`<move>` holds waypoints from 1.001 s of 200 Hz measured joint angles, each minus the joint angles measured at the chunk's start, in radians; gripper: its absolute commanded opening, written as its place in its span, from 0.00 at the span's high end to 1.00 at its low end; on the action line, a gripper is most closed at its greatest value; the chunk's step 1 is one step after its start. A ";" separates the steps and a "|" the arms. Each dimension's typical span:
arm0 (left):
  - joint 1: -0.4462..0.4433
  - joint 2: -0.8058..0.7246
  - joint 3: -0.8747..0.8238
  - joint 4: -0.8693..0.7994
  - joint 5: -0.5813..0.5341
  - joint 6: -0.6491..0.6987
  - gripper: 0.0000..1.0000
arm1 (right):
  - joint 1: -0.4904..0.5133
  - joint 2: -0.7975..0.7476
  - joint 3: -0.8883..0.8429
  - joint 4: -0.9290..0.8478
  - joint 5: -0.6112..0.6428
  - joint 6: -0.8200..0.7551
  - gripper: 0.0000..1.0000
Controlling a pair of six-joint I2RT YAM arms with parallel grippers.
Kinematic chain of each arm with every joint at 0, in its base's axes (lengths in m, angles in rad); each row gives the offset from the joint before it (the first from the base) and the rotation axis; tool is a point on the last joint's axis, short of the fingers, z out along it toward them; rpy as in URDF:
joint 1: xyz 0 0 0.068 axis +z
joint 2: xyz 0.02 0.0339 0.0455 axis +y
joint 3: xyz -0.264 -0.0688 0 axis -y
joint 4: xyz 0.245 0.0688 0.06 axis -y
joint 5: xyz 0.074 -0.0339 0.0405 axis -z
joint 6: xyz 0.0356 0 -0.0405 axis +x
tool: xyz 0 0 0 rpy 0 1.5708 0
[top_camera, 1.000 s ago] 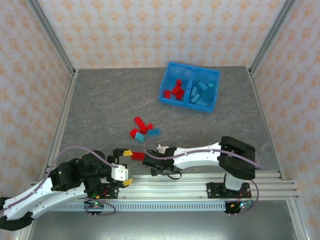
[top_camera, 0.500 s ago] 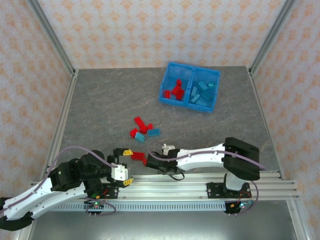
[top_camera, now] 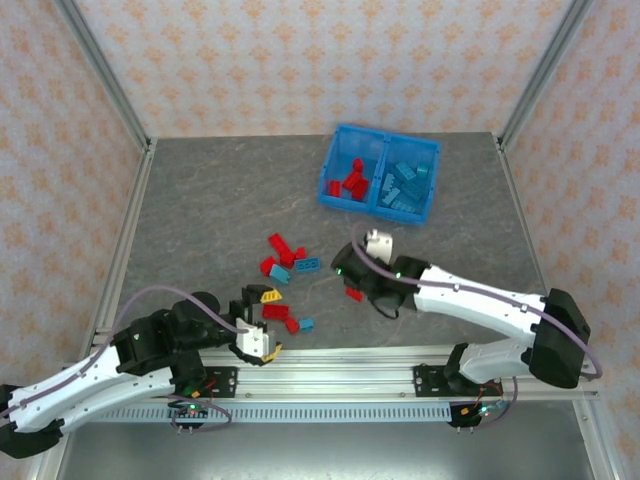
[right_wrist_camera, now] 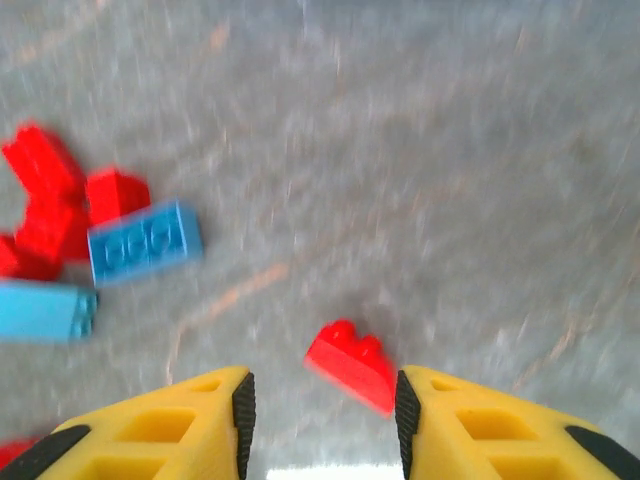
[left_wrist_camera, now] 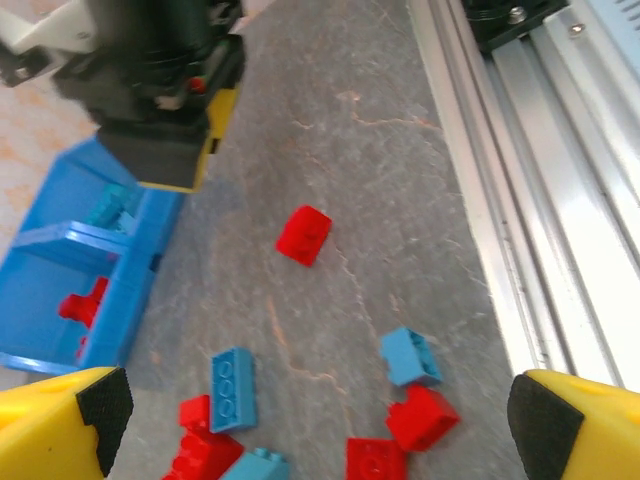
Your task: Sort the legos into containers by color
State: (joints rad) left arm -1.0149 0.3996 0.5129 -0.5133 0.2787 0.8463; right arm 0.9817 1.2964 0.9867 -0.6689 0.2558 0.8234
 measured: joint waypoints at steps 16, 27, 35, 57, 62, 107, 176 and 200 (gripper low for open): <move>0.000 0.024 -0.001 0.031 -0.023 0.024 0.00 | -0.094 0.037 0.083 0.024 0.003 -0.100 0.56; 0.000 0.025 -0.009 0.048 -0.034 0.034 0.00 | -0.149 0.082 0.156 0.042 -0.003 -0.159 0.52; 0.000 0.016 -0.019 0.057 -0.040 0.038 0.01 | -0.183 0.126 0.216 0.043 -0.016 -0.195 0.46; 0.000 -0.024 -0.038 0.055 -0.053 0.043 0.00 | -0.236 0.246 0.355 0.049 -0.023 -0.313 0.35; 0.000 -0.034 -0.039 0.055 -0.056 0.043 0.00 | -0.239 0.261 0.360 0.053 -0.024 -0.335 0.34; 0.011 -0.064 -0.039 0.055 -0.055 0.047 0.00 | -0.300 0.309 0.253 0.022 -0.089 -0.504 0.11; 0.099 -0.005 -0.039 0.055 0.048 0.054 0.00 | -0.438 0.484 0.171 0.037 -0.248 -0.661 0.27; 0.101 -0.008 -0.039 0.054 0.062 0.053 0.00 | -0.445 0.541 0.171 0.061 -0.298 -0.660 0.44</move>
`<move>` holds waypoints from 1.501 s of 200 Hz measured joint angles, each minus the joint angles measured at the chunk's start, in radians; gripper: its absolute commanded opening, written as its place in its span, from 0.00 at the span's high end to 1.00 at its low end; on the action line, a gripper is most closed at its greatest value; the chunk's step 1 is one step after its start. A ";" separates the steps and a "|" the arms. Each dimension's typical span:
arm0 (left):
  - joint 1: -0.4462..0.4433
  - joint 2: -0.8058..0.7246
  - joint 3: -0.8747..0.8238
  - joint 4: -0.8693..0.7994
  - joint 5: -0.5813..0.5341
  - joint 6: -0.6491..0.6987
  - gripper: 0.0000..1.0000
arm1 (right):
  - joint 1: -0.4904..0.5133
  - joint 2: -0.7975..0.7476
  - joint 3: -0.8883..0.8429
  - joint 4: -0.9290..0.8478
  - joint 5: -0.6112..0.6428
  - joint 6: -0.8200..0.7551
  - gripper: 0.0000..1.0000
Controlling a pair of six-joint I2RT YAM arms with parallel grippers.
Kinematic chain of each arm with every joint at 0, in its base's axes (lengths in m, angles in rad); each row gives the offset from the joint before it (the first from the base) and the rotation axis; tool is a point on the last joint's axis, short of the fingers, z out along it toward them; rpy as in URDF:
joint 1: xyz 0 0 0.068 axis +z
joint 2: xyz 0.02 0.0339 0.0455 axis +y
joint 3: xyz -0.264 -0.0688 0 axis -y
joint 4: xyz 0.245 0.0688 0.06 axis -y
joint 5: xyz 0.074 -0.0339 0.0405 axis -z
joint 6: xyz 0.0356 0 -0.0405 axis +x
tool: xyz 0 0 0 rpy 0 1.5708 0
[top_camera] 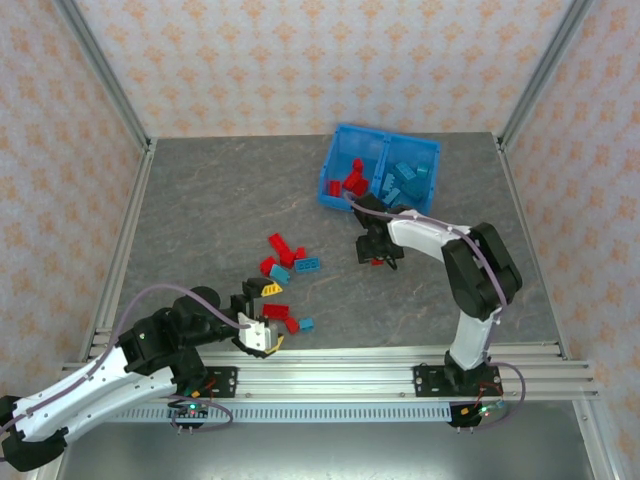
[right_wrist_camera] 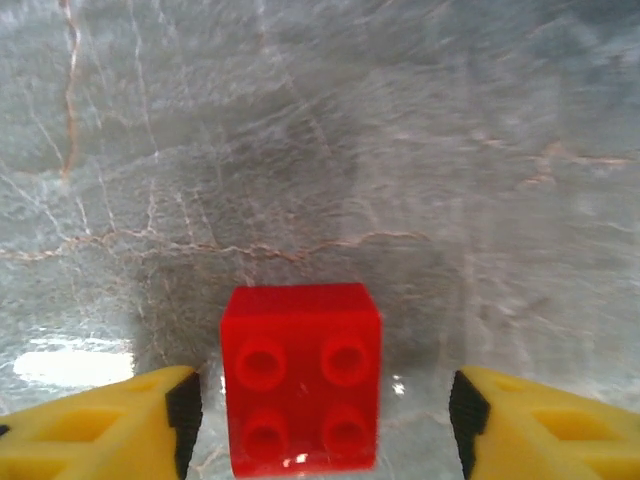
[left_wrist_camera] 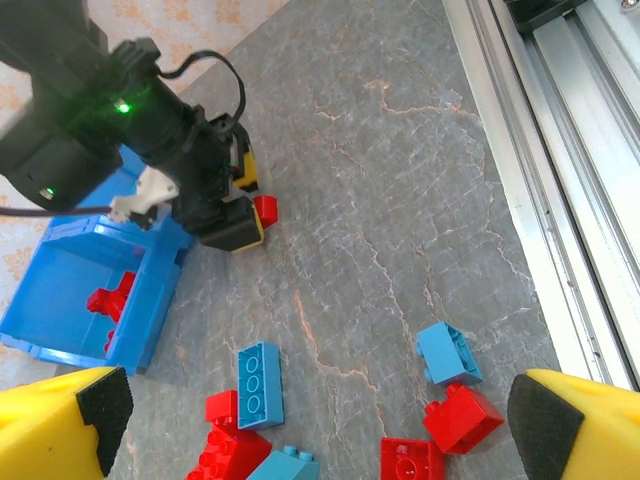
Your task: Sort the legos into containers by color
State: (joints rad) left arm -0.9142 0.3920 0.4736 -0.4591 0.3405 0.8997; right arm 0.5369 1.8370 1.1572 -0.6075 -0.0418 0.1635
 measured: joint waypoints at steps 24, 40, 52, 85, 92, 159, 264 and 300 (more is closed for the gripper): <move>0.010 -0.009 0.000 0.001 0.013 0.000 0.00 | 0.001 0.008 0.000 0.023 -0.033 0.021 0.59; 0.019 -0.010 0.000 0.003 0.024 0.000 0.00 | 0.002 0.006 -0.007 0.034 -0.045 0.029 0.66; 0.026 -0.010 -0.004 0.006 0.035 0.001 0.00 | 0.001 -0.008 -0.014 0.036 -0.047 0.034 0.69; 0.055 -0.001 -0.006 0.010 0.058 0.011 0.00 | 0.011 -0.091 -0.021 0.016 -0.052 0.043 0.69; 0.065 -0.001 -0.006 0.014 0.064 0.013 0.00 | 0.019 -0.130 -0.015 0.010 -0.052 0.045 0.68; 0.132 0.026 -0.018 0.031 0.121 0.037 0.00 | 0.040 -0.166 0.427 0.017 0.086 0.040 0.68; 0.138 0.292 0.114 0.038 -0.032 -0.416 0.00 | -0.114 0.624 1.247 -0.112 0.051 0.024 0.51; 0.203 0.421 0.213 0.032 -0.131 -0.625 0.00 | -0.128 0.660 1.342 -0.152 -0.002 0.014 0.42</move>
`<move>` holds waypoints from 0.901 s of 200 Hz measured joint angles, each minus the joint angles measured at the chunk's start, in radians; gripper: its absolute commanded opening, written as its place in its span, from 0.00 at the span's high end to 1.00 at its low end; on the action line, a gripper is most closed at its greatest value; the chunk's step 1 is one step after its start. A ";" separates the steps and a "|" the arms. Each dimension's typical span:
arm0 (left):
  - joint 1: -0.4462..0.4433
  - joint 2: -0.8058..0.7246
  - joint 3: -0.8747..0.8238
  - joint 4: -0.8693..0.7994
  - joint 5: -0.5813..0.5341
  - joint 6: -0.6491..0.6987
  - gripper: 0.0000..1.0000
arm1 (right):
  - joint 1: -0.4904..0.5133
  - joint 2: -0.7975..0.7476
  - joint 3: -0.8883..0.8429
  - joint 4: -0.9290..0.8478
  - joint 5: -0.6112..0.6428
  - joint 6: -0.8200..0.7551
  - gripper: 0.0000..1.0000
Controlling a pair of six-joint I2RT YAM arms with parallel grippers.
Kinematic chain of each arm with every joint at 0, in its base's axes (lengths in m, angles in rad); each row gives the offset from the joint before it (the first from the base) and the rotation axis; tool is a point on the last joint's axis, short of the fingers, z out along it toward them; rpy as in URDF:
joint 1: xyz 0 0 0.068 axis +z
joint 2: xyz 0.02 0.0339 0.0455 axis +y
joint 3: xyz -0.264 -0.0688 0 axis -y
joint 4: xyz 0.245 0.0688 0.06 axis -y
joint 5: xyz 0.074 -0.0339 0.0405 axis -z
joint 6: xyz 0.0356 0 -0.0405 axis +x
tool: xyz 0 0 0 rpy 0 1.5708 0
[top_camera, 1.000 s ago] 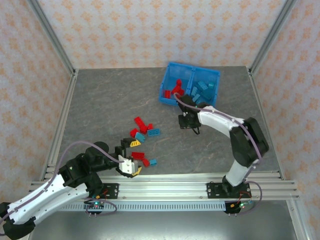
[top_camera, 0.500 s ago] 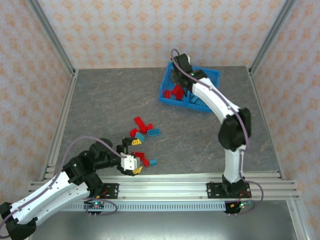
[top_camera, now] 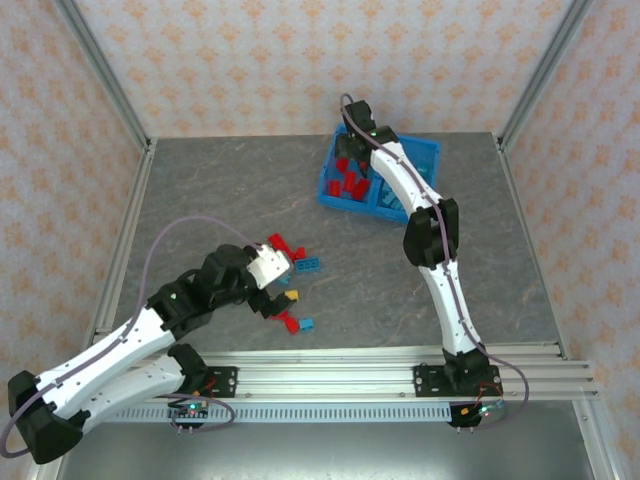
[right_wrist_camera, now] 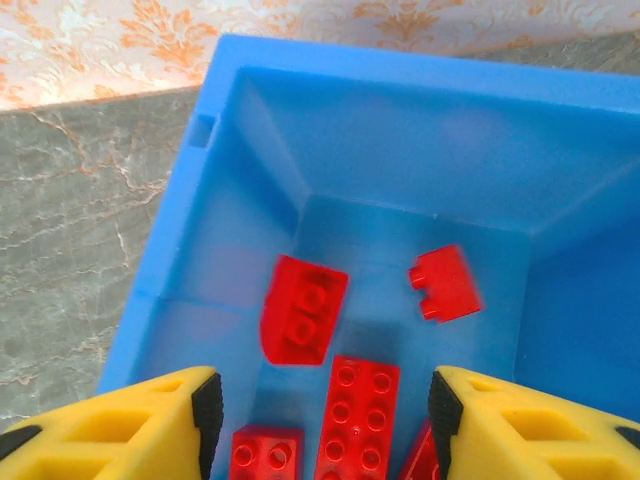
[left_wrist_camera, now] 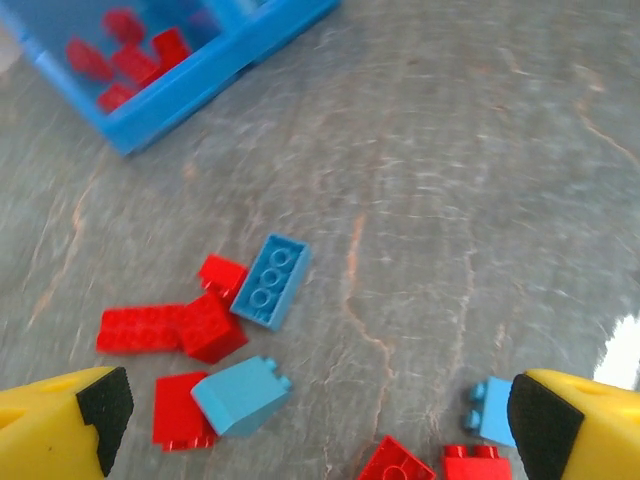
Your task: Sort the legos into containers by color
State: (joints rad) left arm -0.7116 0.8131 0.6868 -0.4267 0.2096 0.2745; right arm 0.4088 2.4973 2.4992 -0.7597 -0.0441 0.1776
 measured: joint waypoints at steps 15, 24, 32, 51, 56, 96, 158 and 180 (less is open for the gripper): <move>0.026 0.038 0.039 -0.026 -0.027 -0.051 0.00 | 0.000 -0.004 0.014 -0.017 -0.013 0.000 0.42; 0.039 0.059 0.066 -0.042 -0.041 -0.078 0.00 | 0.002 -0.018 0.010 -0.035 -0.025 0.001 0.42; 0.053 0.074 0.087 -0.051 -0.056 -0.102 0.00 | 0.005 -0.042 -0.018 -0.041 -0.036 0.001 0.42; 0.093 0.096 0.110 -0.060 -0.085 -0.147 0.00 | 0.014 -0.169 -0.163 -0.063 -0.078 0.002 0.39; 0.105 0.101 0.111 -0.062 -0.089 -0.156 0.00 | 0.019 -0.215 -0.216 -0.065 -0.089 0.001 0.37; 0.177 0.221 0.151 -0.112 -0.095 -0.278 0.01 | 0.158 -0.806 -0.822 0.038 -0.229 0.018 0.20; 0.177 0.389 0.208 -0.120 -0.087 -0.713 0.09 | 0.286 -1.439 -1.478 0.115 -0.366 0.163 0.14; 0.177 0.454 0.206 -0.126 -0.115 -0.752 0.14 | 0.286 -1.542 -1.569 0.064 -0.364 0.209 0.13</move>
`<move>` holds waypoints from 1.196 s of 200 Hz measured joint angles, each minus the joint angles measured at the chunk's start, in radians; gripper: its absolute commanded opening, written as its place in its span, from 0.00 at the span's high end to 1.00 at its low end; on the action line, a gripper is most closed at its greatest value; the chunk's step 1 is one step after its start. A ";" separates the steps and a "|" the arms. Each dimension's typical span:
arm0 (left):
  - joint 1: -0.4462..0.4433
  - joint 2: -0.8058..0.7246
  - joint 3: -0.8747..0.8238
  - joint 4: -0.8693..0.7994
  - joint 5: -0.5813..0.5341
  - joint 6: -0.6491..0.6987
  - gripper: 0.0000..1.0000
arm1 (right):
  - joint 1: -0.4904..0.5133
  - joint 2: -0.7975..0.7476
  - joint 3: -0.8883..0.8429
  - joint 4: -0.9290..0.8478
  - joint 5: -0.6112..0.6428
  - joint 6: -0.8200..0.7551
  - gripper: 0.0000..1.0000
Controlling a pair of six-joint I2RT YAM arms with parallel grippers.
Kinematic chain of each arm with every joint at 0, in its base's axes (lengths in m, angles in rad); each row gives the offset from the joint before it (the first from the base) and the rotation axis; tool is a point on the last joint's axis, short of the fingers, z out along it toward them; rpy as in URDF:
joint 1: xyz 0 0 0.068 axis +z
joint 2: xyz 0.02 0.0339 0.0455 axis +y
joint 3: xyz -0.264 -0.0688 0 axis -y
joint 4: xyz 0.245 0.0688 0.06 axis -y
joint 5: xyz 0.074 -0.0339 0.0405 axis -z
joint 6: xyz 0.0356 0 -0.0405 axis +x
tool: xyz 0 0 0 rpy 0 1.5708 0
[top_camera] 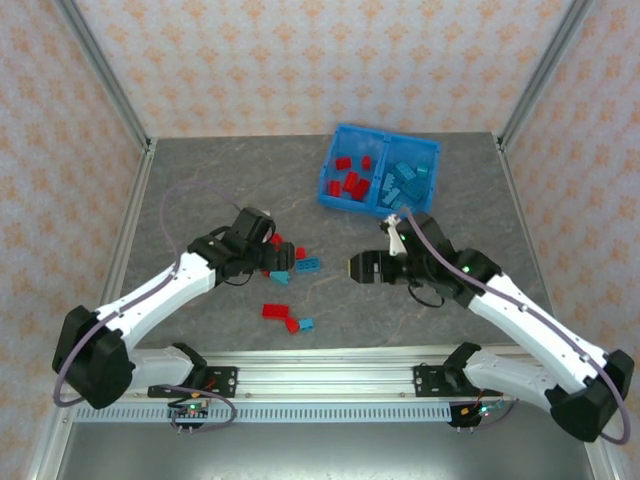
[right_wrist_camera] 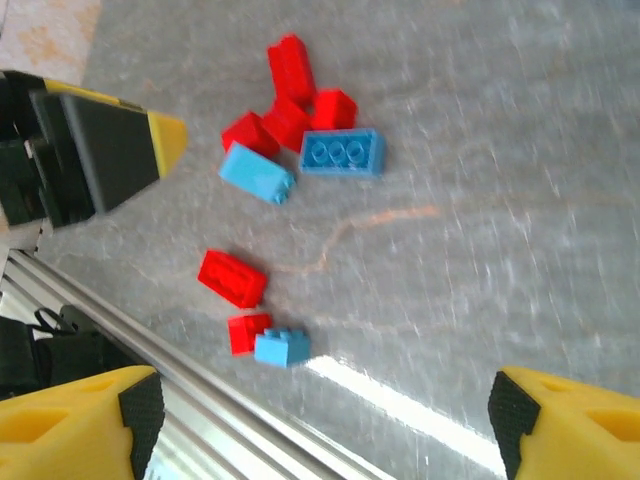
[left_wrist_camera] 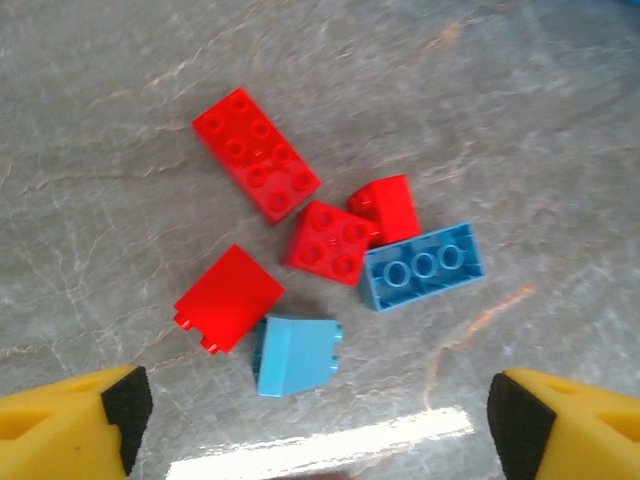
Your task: Sort the legos into containers by color
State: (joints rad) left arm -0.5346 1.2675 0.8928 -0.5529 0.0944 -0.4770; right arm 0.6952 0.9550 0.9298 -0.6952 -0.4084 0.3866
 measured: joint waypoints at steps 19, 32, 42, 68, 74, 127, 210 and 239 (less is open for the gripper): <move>-0.002 0.045 -0.022 0.011 -0.002 -0.020 0.28 | 0.000 -0.071 -0.016 -0.030 0.011 0.024 0.12; -0.009 0.070 -0.047 0.021 -0.002 -0.032 0.35 | 0.000 -0.097 -0.016 -0.031 0.023 0.032 0.12; -0.018 0.089 -0.060 0.027 -0.003 -0.030 0.36 | 0.000 -0.102 -0.015 -0.031 0.030 0.037 0.12; -0.047 0.143 -0.065 0.051 -0.007 -0.029 0.37 | 0.000 -0.081 -0.016 -0.031 0.039 0.048 0.12; -0.048 0.153 -0.065 0.058 -0.006 -0.027 0.37 | 0.000 -0.076 -0.016 -0.030 0.041 0.050 0.12; -0.053 0.246 -0.061 0.107 0.001 -0.004 0.46 | 0.000 -0.081 -0.017 -0.031 0.049 0.072 0.12; -0.151 0.359 -0.034 0.122 -0.015 0.033 0.46 | 0.000 -0.094 -0.024 -0.031 0.075 0.093 0.12; -0.153 0.365 -0.028 0.135 -0.018 0.015 0.31 | 0.000 -0.105 -0.026 -0.039 0.084 0.097 0.12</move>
State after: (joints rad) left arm -0.6872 1.6329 0.8650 -0.4179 0.0765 -0.4618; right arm 0.6952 0.8505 0.9043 -0.7341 -0.3241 0.4839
